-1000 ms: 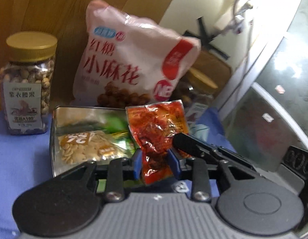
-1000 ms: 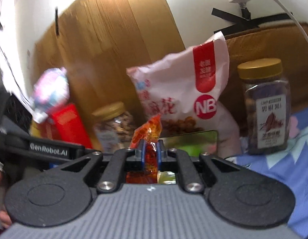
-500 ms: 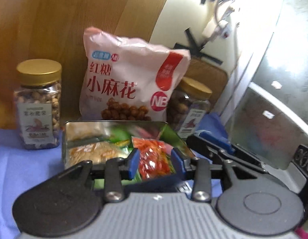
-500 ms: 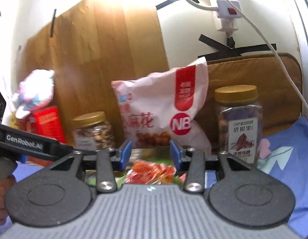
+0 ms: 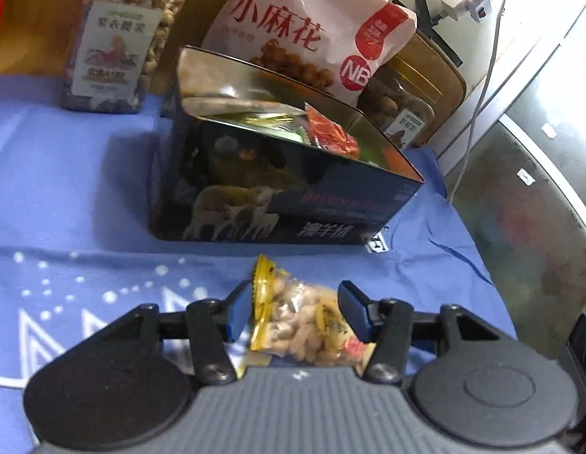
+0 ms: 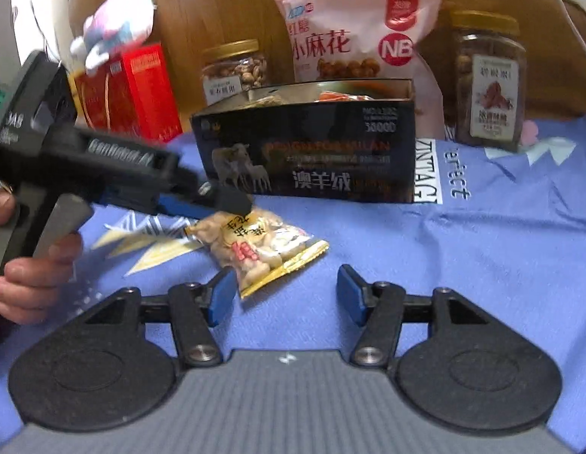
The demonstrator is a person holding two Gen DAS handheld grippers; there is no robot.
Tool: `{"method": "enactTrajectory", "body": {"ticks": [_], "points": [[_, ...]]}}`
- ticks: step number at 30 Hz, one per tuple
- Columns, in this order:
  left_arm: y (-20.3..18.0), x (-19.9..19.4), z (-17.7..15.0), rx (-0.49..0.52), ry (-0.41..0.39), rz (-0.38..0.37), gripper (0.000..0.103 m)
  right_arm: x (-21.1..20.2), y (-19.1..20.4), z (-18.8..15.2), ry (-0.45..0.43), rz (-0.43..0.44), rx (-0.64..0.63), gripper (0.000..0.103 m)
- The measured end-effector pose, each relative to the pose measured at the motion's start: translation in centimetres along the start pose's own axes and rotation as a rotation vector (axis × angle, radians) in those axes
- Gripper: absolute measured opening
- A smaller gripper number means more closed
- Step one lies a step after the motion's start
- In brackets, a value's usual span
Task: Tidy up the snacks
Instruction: 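Lower the left gripper onto the yellow peanut packet and close it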
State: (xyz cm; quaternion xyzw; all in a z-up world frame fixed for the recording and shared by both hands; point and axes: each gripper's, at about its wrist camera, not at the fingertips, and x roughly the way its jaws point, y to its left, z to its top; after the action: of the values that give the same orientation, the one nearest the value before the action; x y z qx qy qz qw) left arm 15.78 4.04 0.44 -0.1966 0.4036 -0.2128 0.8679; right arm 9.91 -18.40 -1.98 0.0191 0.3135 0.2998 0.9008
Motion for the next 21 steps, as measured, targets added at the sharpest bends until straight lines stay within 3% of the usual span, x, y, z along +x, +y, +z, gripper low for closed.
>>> {"method": "enactTrajectory", "body": {"ticks": [4,8,21], "points": [[-0.9,-0.2,-1.2,0.020,0.009,0.000,0.037,0.9,2.0,0.2,0.005,-0.045,-0.092,0.061],[-0.9,-2.3,-3.4,0.026,0.012,0.005,0.037,1.1,3.2,-0.2,0.001,-0.041,-0.142,0.056],[0.2,-11.1,-11.2,-0.021,-0.009,0.033,0.037,-3.1,9.1,-4.2,0.032,0.184,-0.282,0.057]]}}
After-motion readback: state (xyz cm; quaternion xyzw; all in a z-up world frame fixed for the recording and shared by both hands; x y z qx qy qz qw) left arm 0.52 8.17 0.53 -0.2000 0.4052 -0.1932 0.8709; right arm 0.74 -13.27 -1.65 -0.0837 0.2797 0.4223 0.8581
